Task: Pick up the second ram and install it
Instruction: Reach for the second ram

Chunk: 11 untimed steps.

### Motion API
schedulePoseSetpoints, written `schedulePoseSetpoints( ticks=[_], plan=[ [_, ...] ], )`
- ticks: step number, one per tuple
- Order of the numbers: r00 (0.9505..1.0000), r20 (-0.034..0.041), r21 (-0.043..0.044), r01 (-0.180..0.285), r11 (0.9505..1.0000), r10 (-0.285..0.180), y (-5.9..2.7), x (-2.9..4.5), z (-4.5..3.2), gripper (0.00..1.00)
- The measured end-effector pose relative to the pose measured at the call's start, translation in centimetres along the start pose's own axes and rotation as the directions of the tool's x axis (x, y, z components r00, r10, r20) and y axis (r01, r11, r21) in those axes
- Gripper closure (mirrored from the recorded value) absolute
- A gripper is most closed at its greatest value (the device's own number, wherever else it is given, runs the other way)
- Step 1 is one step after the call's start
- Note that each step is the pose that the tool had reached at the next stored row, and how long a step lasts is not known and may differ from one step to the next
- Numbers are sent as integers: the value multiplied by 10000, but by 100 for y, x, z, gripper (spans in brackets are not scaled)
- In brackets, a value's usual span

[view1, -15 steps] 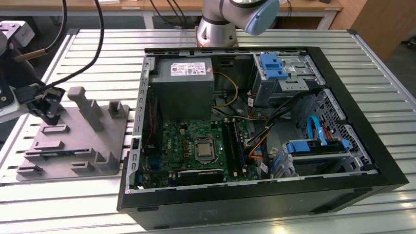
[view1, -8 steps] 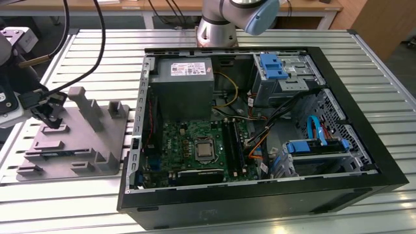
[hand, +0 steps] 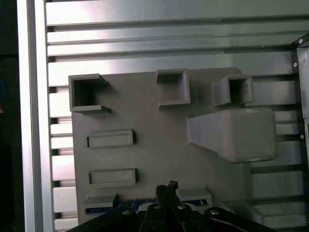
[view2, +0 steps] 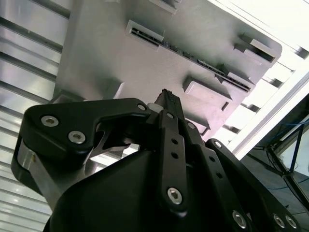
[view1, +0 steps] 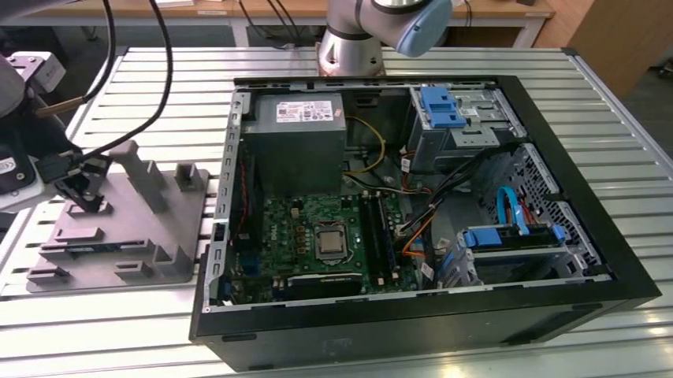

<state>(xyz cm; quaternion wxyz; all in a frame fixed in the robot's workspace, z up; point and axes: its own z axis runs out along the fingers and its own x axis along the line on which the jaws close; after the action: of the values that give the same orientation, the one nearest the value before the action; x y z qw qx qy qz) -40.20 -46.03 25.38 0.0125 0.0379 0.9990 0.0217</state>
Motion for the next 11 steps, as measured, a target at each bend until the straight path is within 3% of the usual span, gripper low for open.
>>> schedulePoseSetpoints(
  ticks=[11],
  plan=[
    [10000, -2, 0, 0, 10000, 0, -19, 2, 128, 90]
  ],
)
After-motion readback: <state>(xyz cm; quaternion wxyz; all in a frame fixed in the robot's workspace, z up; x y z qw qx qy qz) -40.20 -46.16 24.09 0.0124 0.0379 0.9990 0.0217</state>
